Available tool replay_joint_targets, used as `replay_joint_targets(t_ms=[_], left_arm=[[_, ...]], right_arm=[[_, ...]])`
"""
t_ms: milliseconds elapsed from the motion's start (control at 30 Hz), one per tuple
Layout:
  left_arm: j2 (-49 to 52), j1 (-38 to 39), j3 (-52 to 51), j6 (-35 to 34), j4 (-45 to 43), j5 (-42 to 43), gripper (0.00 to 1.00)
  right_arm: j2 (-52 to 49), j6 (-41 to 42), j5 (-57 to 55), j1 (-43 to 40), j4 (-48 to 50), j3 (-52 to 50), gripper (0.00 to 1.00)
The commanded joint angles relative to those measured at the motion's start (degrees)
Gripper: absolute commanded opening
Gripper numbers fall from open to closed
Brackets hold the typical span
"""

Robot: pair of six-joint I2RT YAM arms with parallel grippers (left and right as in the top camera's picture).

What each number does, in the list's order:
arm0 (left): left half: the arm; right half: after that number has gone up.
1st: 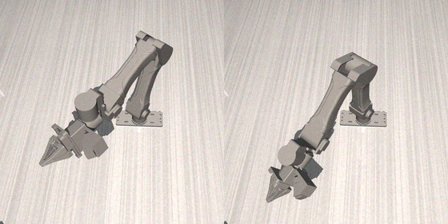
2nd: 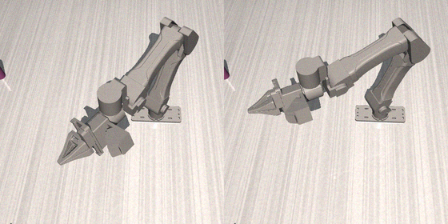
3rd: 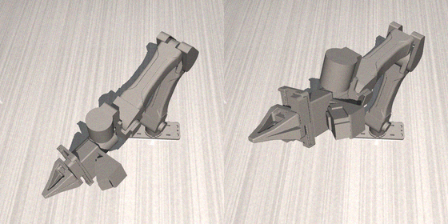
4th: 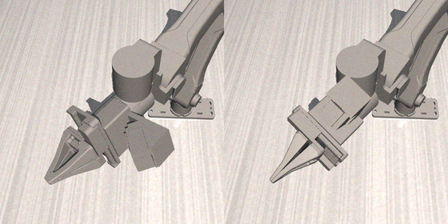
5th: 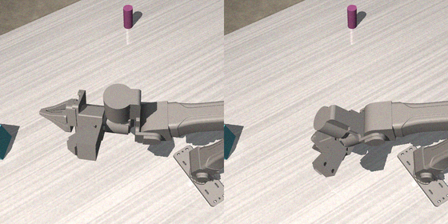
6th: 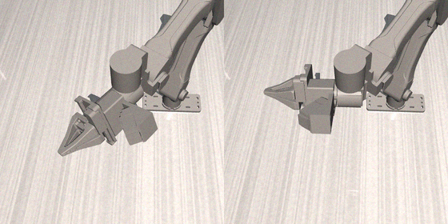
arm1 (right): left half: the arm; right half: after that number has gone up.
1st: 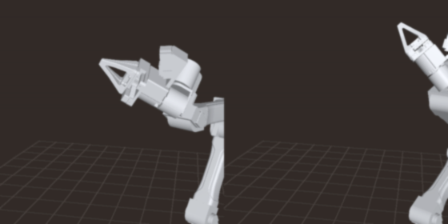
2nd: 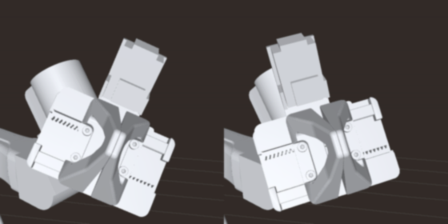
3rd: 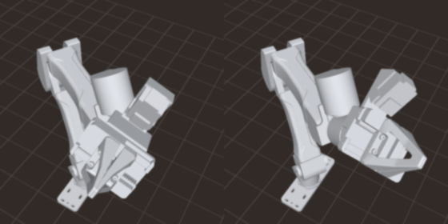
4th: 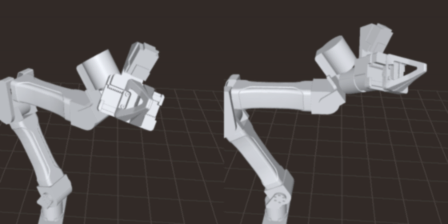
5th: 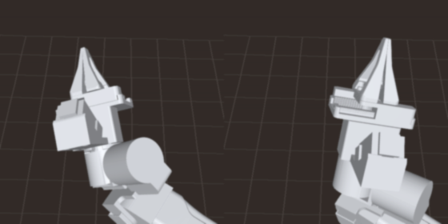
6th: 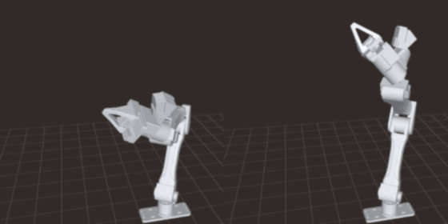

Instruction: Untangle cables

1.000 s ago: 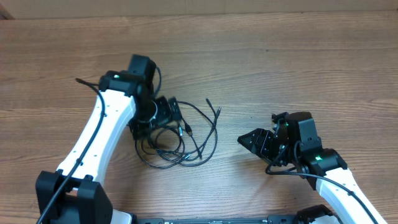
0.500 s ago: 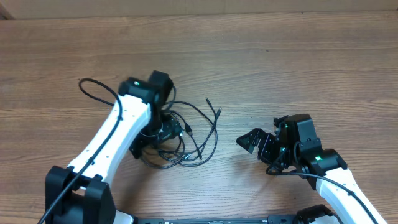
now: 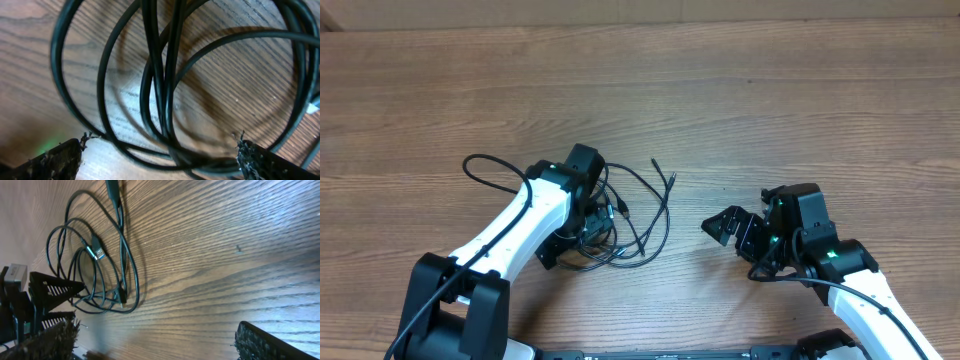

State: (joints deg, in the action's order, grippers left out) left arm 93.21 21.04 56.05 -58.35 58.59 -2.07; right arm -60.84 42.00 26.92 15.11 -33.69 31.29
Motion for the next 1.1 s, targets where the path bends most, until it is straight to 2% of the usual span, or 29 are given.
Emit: replay_joint_targets(t_ms=[0, 33, 67, 100, 167, 200, 300, 433, 567, 867, 1067], left_arm=[[0.35, 0.37, -1.07, 1.18, -1.53, -1.55, 1.0], [0.35, 0.37, -1.07, 1.38, -1.95, -1.53, 0.95], [0.35, 0.37, -1.07, 1.64, -2.29, -1.53, 0.84], [0.35, 0.37, -1.07, 1.81, -2.56, -1.55, 0.68], [0.35, 0.37, -1.07, 1.84, -2.93, -1.6, 0.54], [0.35, 0.37, -1.07, 2.43, -3.13, -1.57, 0.44], [0.35, 0.37, -1.03, 5.62, -3.48, -1.55, 0.06], [0.33, 0.09, 0.2, 11.39, -3.58, -1.53, 0.04], [0.33, -0.22, 5.92, 18.14, -2.01, -1.33, 0.05], [0.33, -0.22, 25.18, 20.33, 4.81, -1.29, 0.04], [0.33, -0.22, 26.45, 20.26, 6.14, -0.92, 0.04]], right_arm=[[0.61, -0.02, -2.05, 0.31, 0.17, 0.66, 1.0], [0.61, -0.02, -2.05, 0.31, 0.17, 0.66, 1.0], [0.61, -0.02, -2.05, 0.31, 0.17, 0.66, 1.0], [0.61, -0.02, -2.05, 0.31, 0.17, 0.66, 1.0], [0.61, -0.02, -2.05, 0.31, 0.17, 0.66, 1.0], [0.61, -0.02, -2.05, 0.31, 0.17, 0.66, 1.0], [0.61, -0.02, -2.05, 0.31, 0.17, 0.66, 1.0], [0.61, -0.02, -2.05, 0.31, 0.17, 0.66, 1.0], [0.61, -0.02, -2.05, 0.31, 0.17, 0.66, 1.0], [0.61, -0.02, -2.05, 0.31, 0.17, 0.66, 1.0], [0.61, -0.02, -2.05, 0.31, 0.17, 0.66, 1.0]])
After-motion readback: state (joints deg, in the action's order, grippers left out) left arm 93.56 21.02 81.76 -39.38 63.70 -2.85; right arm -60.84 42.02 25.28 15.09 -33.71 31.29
